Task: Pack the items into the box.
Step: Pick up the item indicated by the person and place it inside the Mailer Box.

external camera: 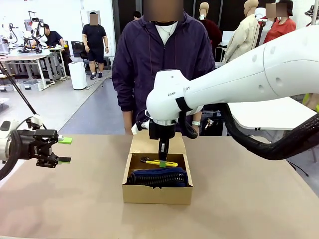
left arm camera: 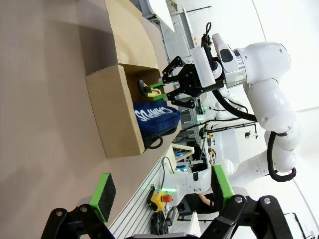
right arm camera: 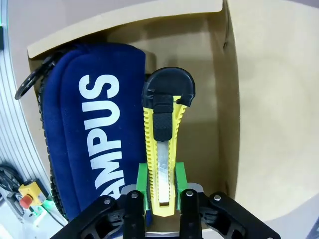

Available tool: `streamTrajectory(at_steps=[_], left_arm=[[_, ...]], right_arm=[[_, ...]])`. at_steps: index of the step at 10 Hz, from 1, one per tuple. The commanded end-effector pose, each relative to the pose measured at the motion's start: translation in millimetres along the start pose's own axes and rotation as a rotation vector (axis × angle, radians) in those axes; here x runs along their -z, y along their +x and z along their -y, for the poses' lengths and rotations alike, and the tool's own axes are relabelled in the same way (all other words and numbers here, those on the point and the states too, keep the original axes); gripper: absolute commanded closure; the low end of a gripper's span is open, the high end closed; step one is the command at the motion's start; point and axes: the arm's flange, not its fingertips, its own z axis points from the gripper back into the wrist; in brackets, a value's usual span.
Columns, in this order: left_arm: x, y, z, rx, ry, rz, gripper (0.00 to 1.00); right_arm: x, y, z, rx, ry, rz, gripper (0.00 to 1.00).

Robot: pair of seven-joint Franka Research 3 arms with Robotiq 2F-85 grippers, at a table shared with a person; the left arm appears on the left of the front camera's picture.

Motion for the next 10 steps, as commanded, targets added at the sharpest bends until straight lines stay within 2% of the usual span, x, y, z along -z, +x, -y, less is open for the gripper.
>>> streamTrajectory(at_steps=[1, 2, 3, 7, 9, 10], left_arm=[[-4.0, -0.6, 2.7, -0.005, -0.007, -0.008, 0.00], [-4.0, -0.6, 2.7, -0.005, -0.007, -0.008, 0.00], [-4.0, -0.6, 2.7, -0.005, -0.007, -0.008, 0.00], [-4.0, -0.6, 2.7, -0.005, -0.007, -0.008, 0.00], [-4.0, -0.6, 2.7, -0.005, -0.007, -0.008, 0.00], [-4.0, -0.6, 2.7, -0.005, -0.007, -0.008, 0.00]], right_arm=[[-6.6, 5.8, 4.4, 0.011, -0.005, -0.044, 0.77], [-6.6, 5.7, 4.4, 0.004, 0.001, -0.049, 0.28], [-7.2, 4.9, 3.9, 0.000, 0.009, -0.035, 0.00], [-18.7, -7.0, 8.7, 0.066, 0.004, 0.005, 0.00], [-50.6, -42.3, 13.7, 0.102, 0.031, 0.085, 0.00], [-74.8, -75.2, 14.5, 0.172, 0.031, 0.159, 0.00]])
